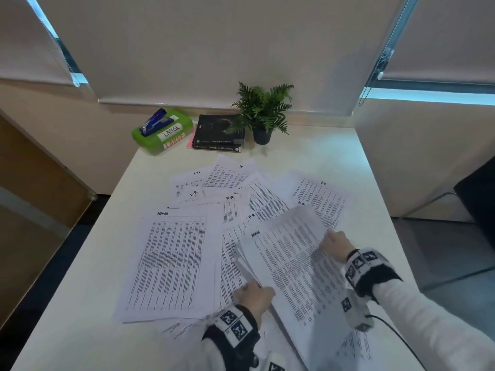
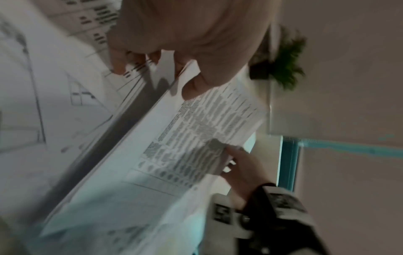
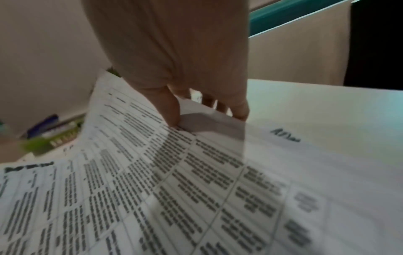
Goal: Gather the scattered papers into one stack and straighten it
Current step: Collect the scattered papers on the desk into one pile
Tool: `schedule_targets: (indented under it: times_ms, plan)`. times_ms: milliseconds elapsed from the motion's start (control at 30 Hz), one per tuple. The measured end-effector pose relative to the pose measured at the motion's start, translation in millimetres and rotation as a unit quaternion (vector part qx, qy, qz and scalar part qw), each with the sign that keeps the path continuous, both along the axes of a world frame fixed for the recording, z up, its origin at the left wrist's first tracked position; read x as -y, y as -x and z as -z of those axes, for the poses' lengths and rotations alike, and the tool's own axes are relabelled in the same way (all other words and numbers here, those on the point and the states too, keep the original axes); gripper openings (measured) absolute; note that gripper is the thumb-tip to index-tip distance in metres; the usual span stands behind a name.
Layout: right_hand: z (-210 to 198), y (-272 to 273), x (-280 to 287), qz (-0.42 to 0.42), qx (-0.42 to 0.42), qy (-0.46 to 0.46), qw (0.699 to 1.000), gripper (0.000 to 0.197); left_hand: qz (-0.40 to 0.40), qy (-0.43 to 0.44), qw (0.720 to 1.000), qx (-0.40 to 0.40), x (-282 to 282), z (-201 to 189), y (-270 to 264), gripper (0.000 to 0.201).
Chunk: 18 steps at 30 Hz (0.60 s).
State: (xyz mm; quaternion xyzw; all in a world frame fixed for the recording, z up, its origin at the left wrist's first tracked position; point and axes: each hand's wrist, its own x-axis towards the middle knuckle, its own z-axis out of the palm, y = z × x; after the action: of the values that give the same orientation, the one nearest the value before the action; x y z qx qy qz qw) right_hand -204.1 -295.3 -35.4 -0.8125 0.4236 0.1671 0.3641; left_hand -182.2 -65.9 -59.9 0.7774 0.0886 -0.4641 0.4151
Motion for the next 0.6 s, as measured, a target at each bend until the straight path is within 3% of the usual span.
schedule_targets:
  times_ms: [67, 167, 367, 433, 500, 600]
  plan:
    - [14, -8, -8, -0.006, -0.049, 0.089, 0.995, 0.027, -0.071, 0.035, 0.997, -0.014, 0, -2, -2, 0.039]
    - [17, -7, -18, 0.01, -0.049, 0.099, 0.994, 0.031, -0.127, 0.063, 0.99, 0.007, 6, -3, -5, 0.037]
    - [15, 9, -11, 0.086, -0.05, 0.057, 0.993, 0.043, -0.024, 0.034, 0.99, 0.136, 29, -17, -14, 0.047]
    - [16, 9, -5, 0.11, -0.062, 0.05, 0.991, 0.049, -0.002, 0.034, 0.992, 0.123, 40, -21, -17, 0.054]
    - [16, 7, -3, 0.12, -0.065, 0.044, 0.99, 0.051, -0.014, 0.026, 0.993, 0.112, 51, -25, -19, 0.063]
    - [15, 6, -1, 0.14, -0.058, 0.034, 0.988, 0.046, -0.108, 0.063, 0.985, 0.119, 58, -30, -24, 0.075]
